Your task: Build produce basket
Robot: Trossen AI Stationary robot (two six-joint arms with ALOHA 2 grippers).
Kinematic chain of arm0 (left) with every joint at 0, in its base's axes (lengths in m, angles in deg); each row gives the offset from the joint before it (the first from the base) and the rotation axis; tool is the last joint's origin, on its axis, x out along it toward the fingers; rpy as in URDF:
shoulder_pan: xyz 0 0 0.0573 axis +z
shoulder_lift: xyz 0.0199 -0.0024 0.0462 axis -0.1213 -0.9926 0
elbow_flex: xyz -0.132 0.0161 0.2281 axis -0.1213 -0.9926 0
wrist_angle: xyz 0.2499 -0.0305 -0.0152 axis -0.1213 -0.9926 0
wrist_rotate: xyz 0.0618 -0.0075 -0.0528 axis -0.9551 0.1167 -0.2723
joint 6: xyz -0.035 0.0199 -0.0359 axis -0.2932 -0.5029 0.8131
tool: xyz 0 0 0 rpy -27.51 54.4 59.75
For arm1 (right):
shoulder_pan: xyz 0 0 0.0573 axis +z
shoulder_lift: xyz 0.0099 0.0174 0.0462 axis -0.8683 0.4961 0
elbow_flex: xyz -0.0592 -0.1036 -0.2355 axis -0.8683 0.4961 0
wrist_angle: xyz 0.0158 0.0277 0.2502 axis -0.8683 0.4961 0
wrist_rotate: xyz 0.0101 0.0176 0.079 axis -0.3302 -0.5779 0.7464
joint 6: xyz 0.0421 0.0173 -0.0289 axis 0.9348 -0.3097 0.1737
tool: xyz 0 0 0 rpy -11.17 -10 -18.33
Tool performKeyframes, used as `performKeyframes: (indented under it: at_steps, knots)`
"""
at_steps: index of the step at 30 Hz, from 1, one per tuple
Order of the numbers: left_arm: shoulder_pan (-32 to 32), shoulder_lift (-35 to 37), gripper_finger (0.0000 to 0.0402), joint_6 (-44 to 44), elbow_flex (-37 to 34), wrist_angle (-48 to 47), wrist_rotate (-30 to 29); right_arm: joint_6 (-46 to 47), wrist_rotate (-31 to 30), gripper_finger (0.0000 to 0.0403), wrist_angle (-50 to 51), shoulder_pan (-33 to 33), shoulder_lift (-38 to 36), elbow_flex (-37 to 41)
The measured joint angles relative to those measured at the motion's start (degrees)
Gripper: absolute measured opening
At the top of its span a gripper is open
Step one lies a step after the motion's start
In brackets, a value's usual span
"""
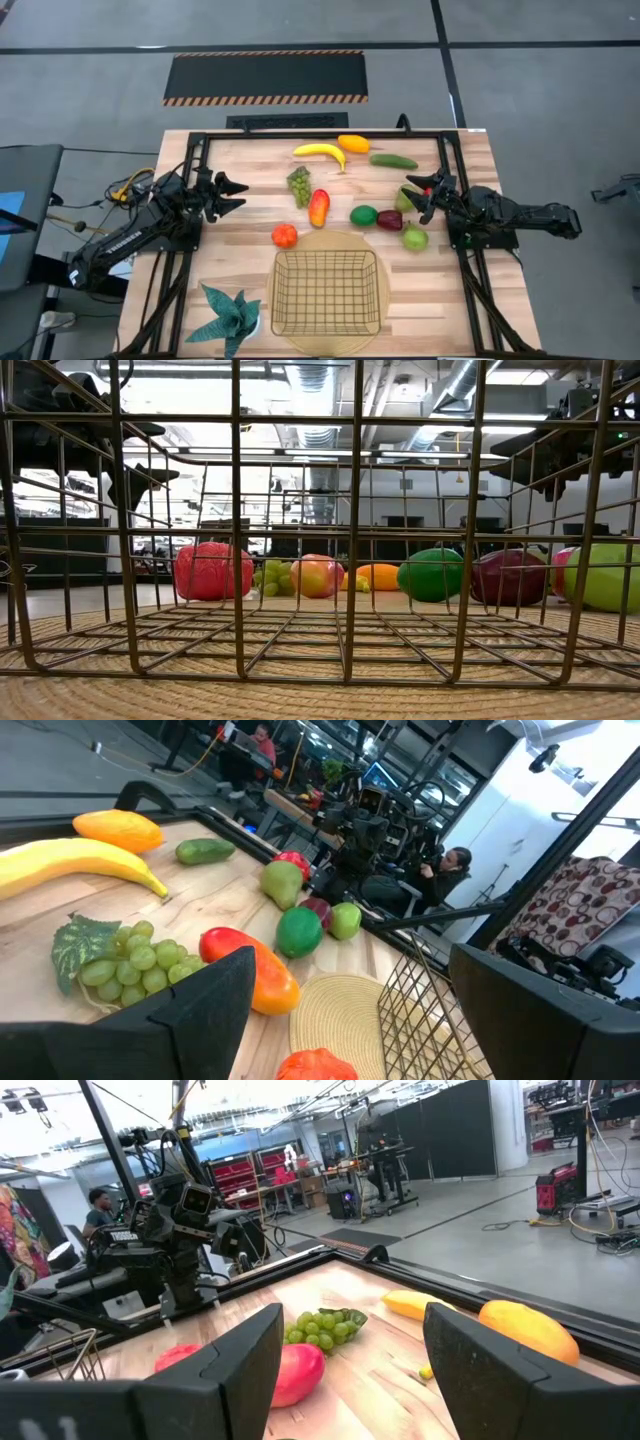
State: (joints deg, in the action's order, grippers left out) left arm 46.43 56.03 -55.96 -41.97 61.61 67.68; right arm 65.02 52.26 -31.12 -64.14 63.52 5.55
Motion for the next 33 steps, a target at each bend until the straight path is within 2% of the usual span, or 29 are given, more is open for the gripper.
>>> performKeyframes:
  at_steps: [3,7,9,12,16,19,22,25,27,29,33]
  knots:
    - [-0.01,-0.01,0.0319,-1.1,0.01,0.03,-0.45,0.0,0.02,0.026,-0.01,0.0,0.01,0.01]
    - [-0.02,0.0,0.0319,-17.0,0.01,0.05,-10.36,0.0,0.01,0.026,-0.02,0.0,0.02,0.0]
    - [0.0,0.0,0.0319,-22.2,0.02,-0.28,-15.5,0.0,0.02,0.026,0.0,0.0,0.02,0.02]
    - [0.0,0.0,0.0319,-26.38,0.01,-1.08,-21.73,0.0,0.02,0.026,-0.02,-0.01,0.01,0.01]
    - [0.0,-0.02,0.0319,-27.34,0.0,-1.87,-28.19,0.0,0.02,0.026,-0.02,0.0,0.02,0.0]
    - [0.0,-0.02,0.0319,-23.12,0.0,-1.94,-30.07,0.0,0.0,0.026,-0.05,0.0,0.0,0.01]
    - [0.02,-0.02,0.0319,-10.9,0.0,-1.92,-28.51,2.2,-0.04,0.026,-1.12,-0.2,0.02,0.0]
    - [0.01,-0.01,0.0319,3.87,0.0,-1.83,-26.65,13.58,-0.02,0.026,-4.81,-0.26,0.0,-0.05]
    - [-0.02,-0.02,0.0319,9.85,0.0,-1.87,-27.9,22.73,-0.02,0.026,-5.28,-0.26,-0.03,-0.34]
    - [-0.02,-0.02,0.0319,12.43,0.01,-2.4,-30.6,29.82,-0.07,0.026,-5.06,-0.36,0.04,-0.79]
    - [-0.01,-0.02,0.0319,14.29,0.0,-2.85,-35.35,38.05,-3.38,0.026,-5.06,-0.41,0.02,-1.01]
